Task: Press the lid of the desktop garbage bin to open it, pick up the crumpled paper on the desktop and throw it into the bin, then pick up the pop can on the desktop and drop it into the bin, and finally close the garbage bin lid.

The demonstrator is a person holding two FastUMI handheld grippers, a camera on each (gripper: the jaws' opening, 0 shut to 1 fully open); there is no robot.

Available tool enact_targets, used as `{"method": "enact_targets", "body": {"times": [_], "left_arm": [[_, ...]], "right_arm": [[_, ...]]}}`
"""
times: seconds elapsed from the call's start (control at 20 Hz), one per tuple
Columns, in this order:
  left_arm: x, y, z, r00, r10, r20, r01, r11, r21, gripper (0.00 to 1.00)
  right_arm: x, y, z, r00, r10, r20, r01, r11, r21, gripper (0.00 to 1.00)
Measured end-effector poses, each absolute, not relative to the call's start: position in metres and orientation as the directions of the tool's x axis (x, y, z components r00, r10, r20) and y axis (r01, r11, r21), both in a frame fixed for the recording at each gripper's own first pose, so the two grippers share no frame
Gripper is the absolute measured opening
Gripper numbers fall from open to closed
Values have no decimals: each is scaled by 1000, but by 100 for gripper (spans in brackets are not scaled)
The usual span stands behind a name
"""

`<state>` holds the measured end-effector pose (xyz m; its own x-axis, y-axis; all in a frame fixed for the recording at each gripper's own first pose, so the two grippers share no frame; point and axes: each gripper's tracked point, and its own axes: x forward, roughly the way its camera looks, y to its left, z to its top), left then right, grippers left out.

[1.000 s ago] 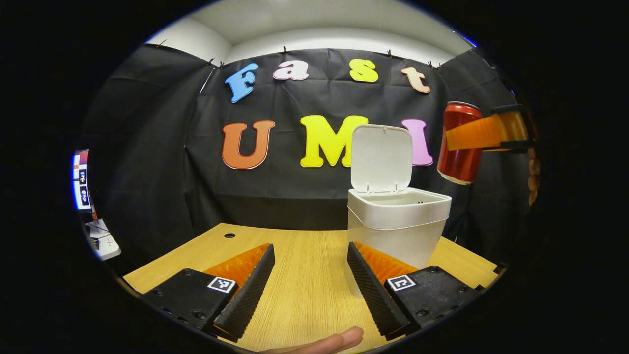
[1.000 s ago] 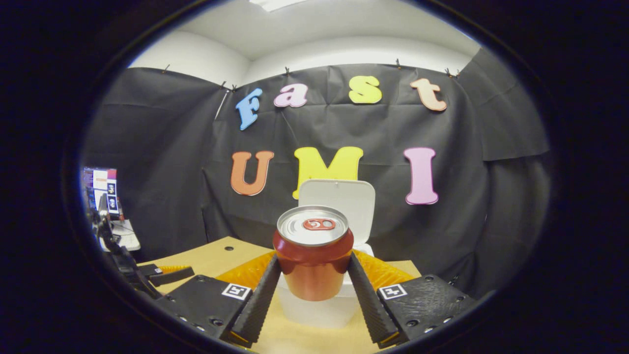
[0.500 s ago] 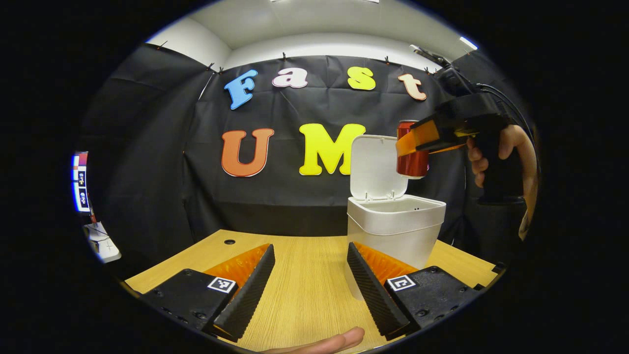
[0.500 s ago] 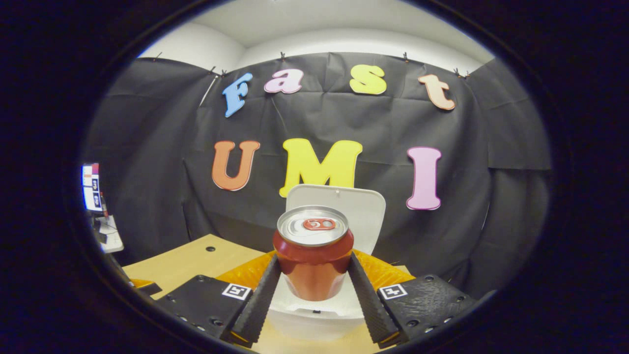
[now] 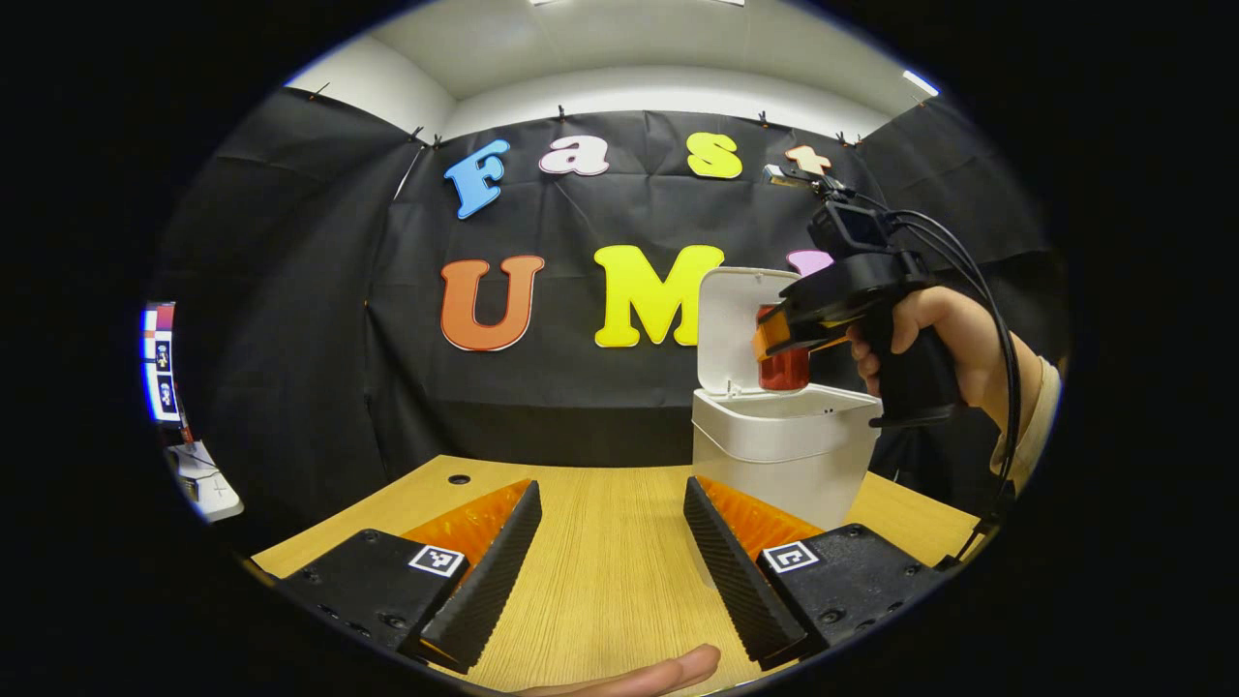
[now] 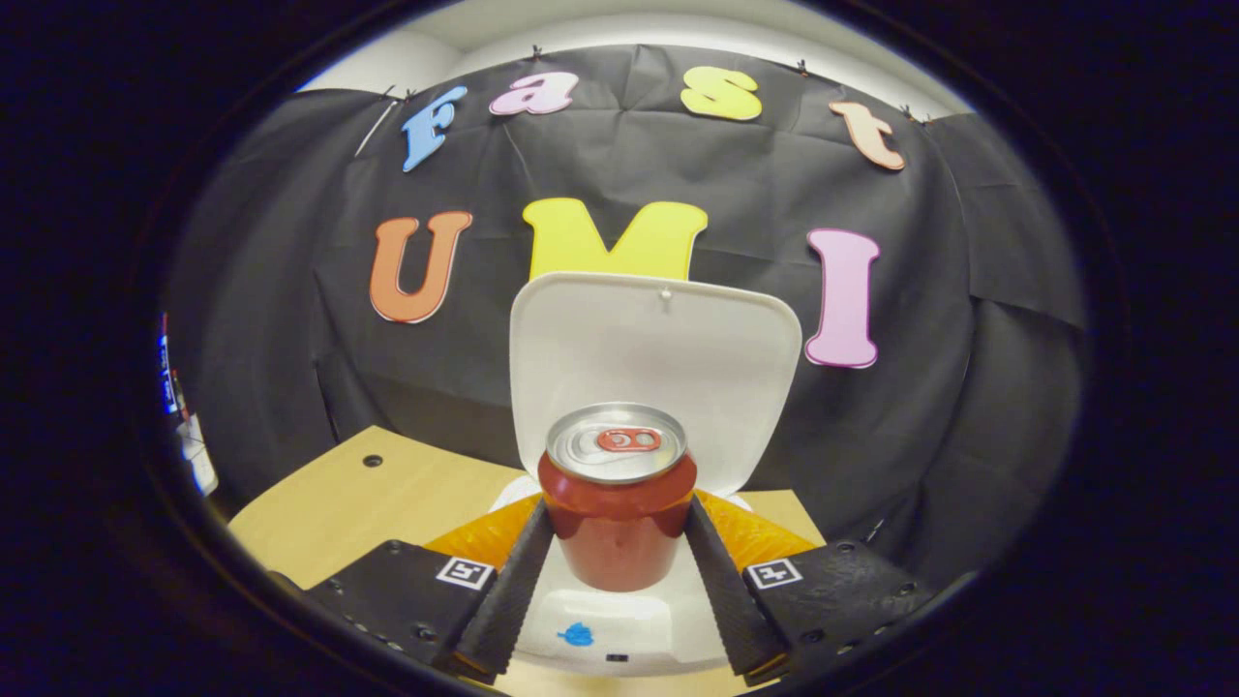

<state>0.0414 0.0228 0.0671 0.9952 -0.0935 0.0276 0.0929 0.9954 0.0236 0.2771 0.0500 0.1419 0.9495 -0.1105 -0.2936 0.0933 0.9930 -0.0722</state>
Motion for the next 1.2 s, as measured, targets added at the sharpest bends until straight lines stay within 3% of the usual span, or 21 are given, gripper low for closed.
{"method": "enact_targets", "body": {"times": [0.2,0.25,0.3,0.8,0.95,1.2], "left_arm": [[41,22,61,995,-97,-2,97,995,7,96],[44,23,59,995,-95,-9,95,995,5,91],[49,23,57,995,-94,-15,95,996,2,96],[53,19,51,994,-105,-36,106,994,16,96],[53,16,49,993,-113,-40,113,993,17,96],[53,14,48,992,-117,-41,118,993,26,96]], "right_arm": [[284,46,129,938,-124,-322,98,990,-98,80],[285,43,127,936,-127,-327,99,990,-99,80],[286,43,125,934,-127,-335,103,991,-90,80],[285,38,116,929,-118,-350,101,993,-69,82],[283,39,121,937,-119,-329,93,991,-93,95],[272,43,135,948,-111,-299,86,992,-97,96]]}}
